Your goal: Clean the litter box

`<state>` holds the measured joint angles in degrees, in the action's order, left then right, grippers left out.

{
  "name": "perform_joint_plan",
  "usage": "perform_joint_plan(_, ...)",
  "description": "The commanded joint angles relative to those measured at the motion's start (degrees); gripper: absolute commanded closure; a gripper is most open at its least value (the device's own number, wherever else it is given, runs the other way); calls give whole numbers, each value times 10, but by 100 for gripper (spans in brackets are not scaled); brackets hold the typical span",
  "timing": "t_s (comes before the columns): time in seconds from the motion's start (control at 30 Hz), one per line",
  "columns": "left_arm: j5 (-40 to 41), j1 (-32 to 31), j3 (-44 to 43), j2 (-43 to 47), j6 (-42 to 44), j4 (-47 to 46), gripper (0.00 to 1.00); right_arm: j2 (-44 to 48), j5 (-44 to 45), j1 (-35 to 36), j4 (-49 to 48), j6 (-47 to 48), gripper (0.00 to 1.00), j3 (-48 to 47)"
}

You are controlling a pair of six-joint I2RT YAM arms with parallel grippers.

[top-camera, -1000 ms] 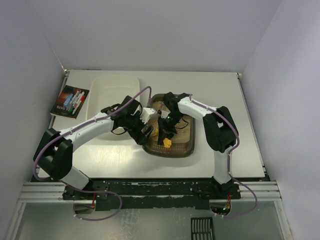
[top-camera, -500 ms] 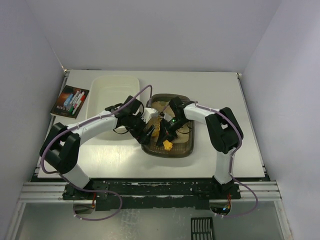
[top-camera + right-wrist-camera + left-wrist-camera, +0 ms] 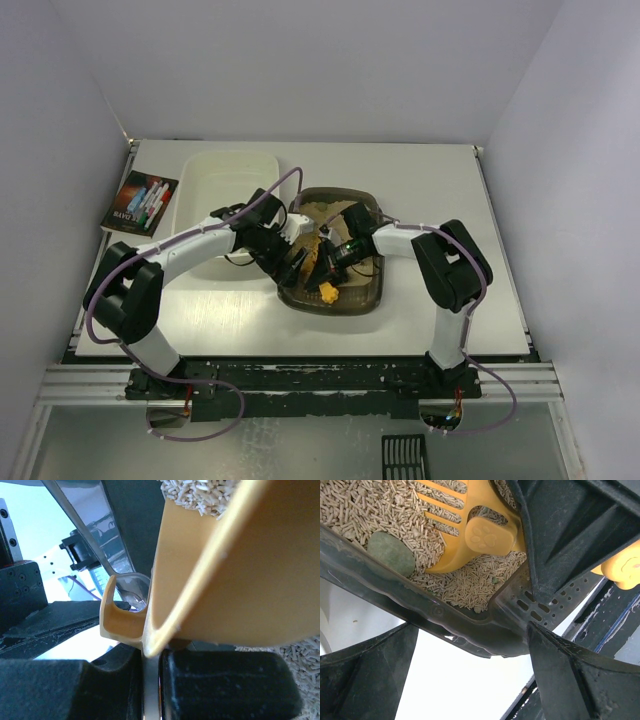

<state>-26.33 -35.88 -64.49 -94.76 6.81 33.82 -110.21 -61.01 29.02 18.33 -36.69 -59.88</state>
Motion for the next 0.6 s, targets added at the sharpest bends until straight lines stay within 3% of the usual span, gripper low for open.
perform_joint_plan(0.0,-89,-18,-16,-16,-2,-56,1,-58,128,46,-193,19,100,49)
perform_joint_plan(0.3,-108,-18,-26,-15,-4,-52,1,-51,135,44,-322,-33,100,108)
perform_joint_plan(0.57,-111,-18,-31,-19,-1,-45,2,-69,144,43,-327,-22,100,98)
